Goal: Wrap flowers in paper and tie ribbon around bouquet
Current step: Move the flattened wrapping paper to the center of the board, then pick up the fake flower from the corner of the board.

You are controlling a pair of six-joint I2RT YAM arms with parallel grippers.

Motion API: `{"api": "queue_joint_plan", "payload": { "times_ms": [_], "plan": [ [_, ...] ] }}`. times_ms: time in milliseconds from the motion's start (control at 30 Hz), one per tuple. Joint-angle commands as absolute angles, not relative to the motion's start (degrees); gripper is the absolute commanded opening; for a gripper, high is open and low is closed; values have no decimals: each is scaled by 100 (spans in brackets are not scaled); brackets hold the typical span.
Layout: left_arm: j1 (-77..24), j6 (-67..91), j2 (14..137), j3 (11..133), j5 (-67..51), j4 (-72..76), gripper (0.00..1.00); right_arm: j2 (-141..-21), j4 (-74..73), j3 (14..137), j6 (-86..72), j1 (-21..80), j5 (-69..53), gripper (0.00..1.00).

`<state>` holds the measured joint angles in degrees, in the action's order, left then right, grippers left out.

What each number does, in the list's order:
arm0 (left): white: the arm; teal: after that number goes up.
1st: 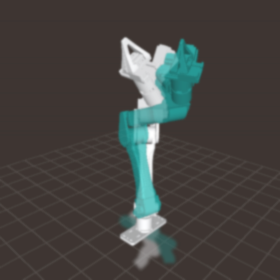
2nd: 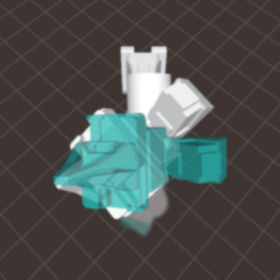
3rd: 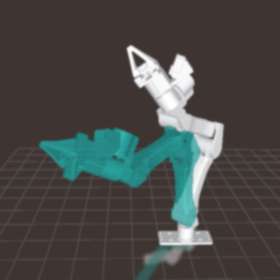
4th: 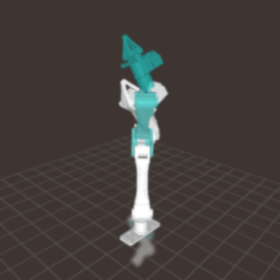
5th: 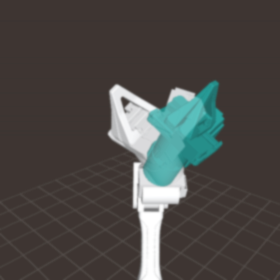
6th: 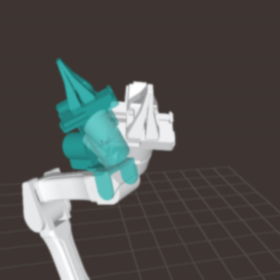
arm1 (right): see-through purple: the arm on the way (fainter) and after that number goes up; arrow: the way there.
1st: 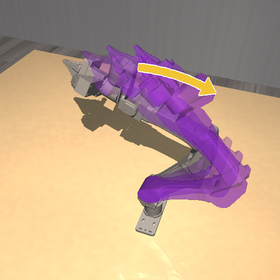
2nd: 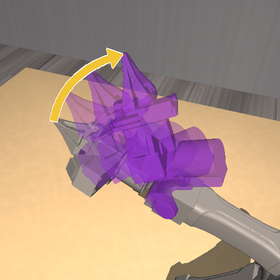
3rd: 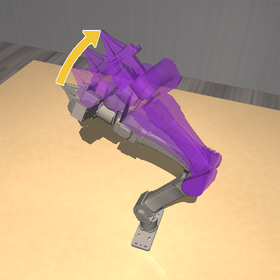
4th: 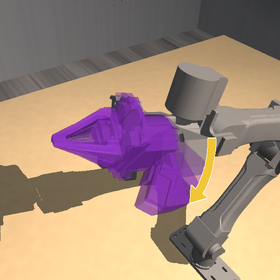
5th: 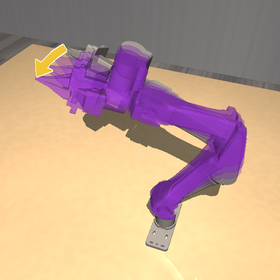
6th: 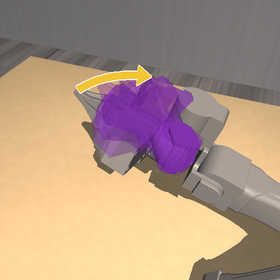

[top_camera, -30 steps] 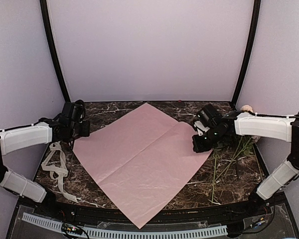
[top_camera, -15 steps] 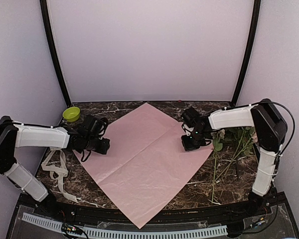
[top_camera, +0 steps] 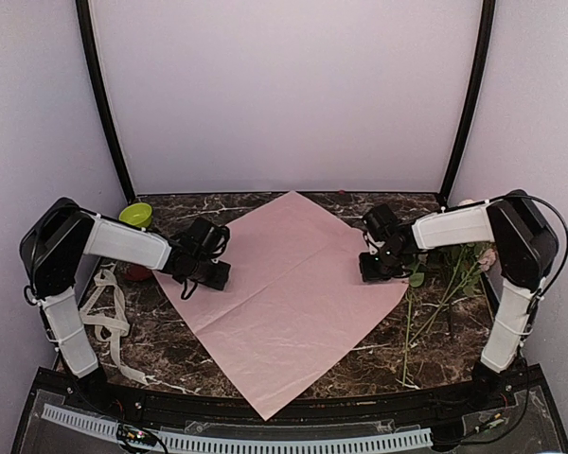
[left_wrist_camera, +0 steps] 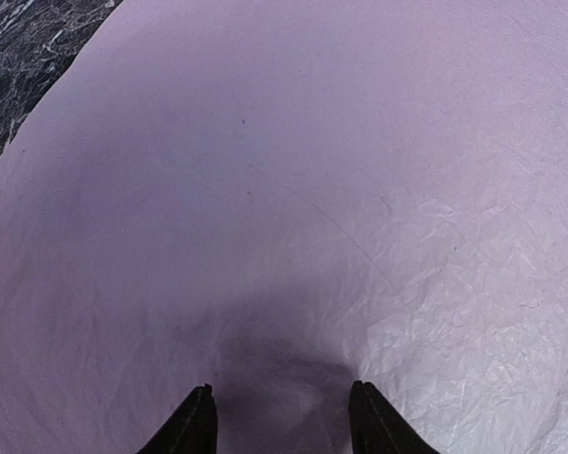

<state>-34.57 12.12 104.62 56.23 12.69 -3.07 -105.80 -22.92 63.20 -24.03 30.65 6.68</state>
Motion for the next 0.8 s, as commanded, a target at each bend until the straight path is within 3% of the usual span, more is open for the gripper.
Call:
{"api": "queue_joint_plan", "payload": {
  "times_ms": [0, 233, 433, 500, 567, 633, 767],
  "plan": [
    [-3437, 1089, 10640, 5697, 1370, -800, 49, -10745, -2674, 6334, -2259, 2884, 840, 2],
    [-3428, 1035, 10270, 5592, 1241, -802, 50, -10002, -3234, 6864, -2171, 2880, 779, 3],
    [-3429, 645, 9538, 5998, 791, -925, 58, -8644, -3975, 6575, -2707, 2900, 1255, 6],
    [-3432, 501, 9355, 6242, 564, -1155, 62, -8316, -4268, 6174, -2981, 2899, 1409, 14],
    [-3428, 333, 9172, 6432, 323, -1358, 69, -8044, -4433, 5754, -3259, 2900, 1334, 35],
    [-3428, 127, 9013, 6600, 158, -1505, 75, -7847, -4447, 5349, -3480, 2900, 1173, 48],
    [-3420, -193, 8767, 6840, 68, -1601, 82, -7634, -4308, 4776, -3822, 2900, 1027, 52]
  ]
}}
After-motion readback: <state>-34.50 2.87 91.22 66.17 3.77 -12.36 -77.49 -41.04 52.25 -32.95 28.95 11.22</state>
